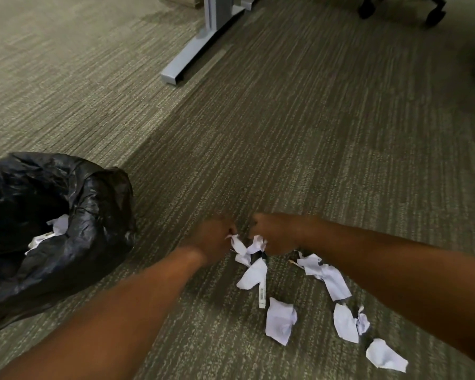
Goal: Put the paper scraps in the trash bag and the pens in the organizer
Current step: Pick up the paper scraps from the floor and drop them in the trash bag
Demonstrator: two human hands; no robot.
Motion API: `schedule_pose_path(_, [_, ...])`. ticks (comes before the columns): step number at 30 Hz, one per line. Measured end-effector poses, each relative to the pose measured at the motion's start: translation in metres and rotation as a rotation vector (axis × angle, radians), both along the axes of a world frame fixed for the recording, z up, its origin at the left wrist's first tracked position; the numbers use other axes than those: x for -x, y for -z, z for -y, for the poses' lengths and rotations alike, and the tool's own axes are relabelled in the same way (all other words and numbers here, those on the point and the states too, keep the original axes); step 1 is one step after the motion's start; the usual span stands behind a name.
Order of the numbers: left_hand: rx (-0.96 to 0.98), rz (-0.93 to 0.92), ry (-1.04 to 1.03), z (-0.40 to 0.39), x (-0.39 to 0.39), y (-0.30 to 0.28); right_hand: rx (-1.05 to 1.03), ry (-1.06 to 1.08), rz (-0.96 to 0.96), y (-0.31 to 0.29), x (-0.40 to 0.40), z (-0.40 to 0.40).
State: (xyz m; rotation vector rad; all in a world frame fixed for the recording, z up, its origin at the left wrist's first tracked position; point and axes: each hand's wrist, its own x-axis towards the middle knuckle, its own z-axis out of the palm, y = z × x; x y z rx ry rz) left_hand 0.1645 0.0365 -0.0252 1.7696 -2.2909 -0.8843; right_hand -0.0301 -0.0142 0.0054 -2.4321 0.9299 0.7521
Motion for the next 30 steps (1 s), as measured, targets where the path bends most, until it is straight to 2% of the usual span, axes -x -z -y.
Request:
schedule_pose_path(5, [-0.134, 0.033, 0.228, -0.013, 0.008, -0.005, 0.023, -0.091, -0.115, 0.008, 0.003, -0.014])
schedule_pose_path(10, [-0.166, 0.125, 0.345, -0.017, 0.014, 0.005, 0.064, -0.014, -0.064, 0.019, 0.005, -0.019])
schedule_pose_path(17, [-0.193, 0.176, 0.447, -0.02, 0.026, 0.016, 0.039, 0.424, 0.071, -0.025, 0.041, 0.01])
schedule_pose_path(21, [-0.19, 0.237, 0.416, -0.022, 0.032, 0.022, -0.145, 0.604, -0.032, -0.028, 0.065, 0.009])
schedule_pose_path(24, [-0.184, 0.281, 0.401, -0.025, 0.037, 0.024, -0.112, 0.562, -0.107, -0.022, 0.073, -0.004])
schedule_pose_path(27, [-0.187, 0.235, 0.284, -0.028, 0.04, 0.024, 0.009, 0.334, -0.208, -0.013, 0.079, -0.017])
schedule_pose_path(30, [-0.166, 0.152, 0.202, -0.026, 0.037, 0.016, 0.114, 0.164, -0.21, -0.004, 0.084, -0.023])
